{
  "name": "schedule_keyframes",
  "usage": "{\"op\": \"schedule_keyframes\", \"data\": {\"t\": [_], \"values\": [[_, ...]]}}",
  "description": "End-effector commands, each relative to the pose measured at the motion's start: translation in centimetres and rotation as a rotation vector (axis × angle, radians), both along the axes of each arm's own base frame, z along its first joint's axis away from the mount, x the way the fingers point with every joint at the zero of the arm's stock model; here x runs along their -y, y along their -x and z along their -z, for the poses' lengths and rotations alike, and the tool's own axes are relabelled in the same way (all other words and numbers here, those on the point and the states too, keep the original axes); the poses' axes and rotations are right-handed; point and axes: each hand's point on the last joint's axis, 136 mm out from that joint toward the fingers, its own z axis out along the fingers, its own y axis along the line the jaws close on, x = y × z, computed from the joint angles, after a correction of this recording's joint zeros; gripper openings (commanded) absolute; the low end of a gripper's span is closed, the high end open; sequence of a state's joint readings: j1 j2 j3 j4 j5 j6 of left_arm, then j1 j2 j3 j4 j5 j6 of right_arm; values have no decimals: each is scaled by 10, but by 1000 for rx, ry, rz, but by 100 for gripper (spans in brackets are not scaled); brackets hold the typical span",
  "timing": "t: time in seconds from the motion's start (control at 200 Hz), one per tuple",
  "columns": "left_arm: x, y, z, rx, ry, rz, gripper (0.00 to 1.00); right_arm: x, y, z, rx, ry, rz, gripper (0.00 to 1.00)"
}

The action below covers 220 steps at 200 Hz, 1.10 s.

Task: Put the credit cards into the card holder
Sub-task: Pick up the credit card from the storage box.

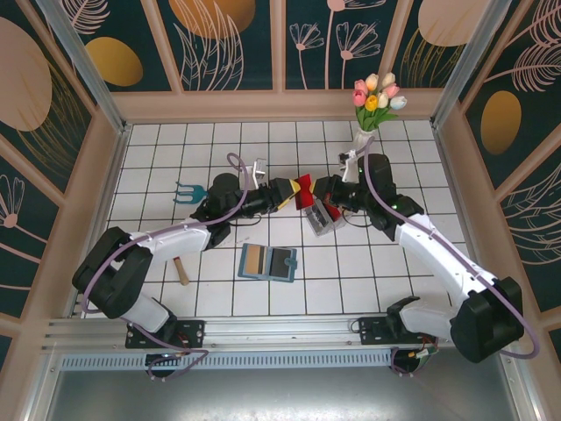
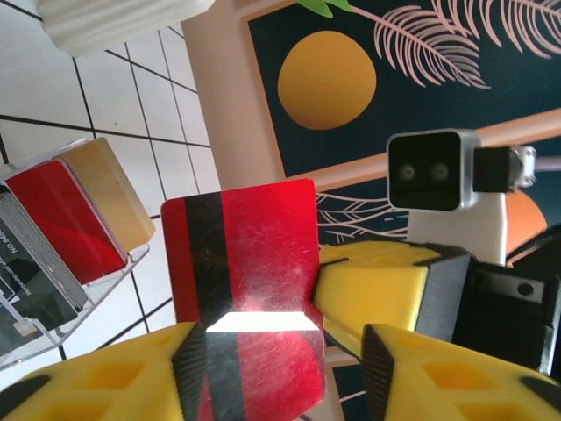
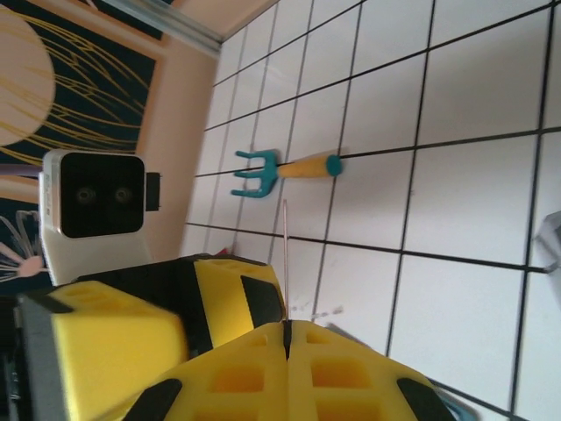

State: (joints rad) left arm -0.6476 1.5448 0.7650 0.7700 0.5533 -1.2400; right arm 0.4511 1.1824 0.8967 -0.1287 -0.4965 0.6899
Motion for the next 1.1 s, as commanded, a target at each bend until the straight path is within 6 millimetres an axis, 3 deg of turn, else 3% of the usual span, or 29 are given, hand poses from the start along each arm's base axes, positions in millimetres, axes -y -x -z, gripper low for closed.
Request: {"op": "schedule_keyframes", "data": {"t": [0.0,0.15,0.26,0.41,0.746,1.016,1.096], "values": [[-1,5,-12,35,52,22,43,-5,6,-20,20,-127,-51,0],[-2,5,-8,22,38,11,41,-2,6,-18,4,-162,-55,0],[-9,1,-2,23,-20,-36,64,10,3,-19,12,-148,-9,0],[-14,-1,2,22,-50,-65,70,9,7,-29,24,-195,-32,0],[-2,9,-25,73,72,28,35,3,12,-29,5,-246,-68,0],[-1,13,-31,78,100,57,14,2,13,-20,-19,-244,-76,0],[-2,14,-31,77,100,54,8,1,12,-17,-26,-235,-83,6]]}}
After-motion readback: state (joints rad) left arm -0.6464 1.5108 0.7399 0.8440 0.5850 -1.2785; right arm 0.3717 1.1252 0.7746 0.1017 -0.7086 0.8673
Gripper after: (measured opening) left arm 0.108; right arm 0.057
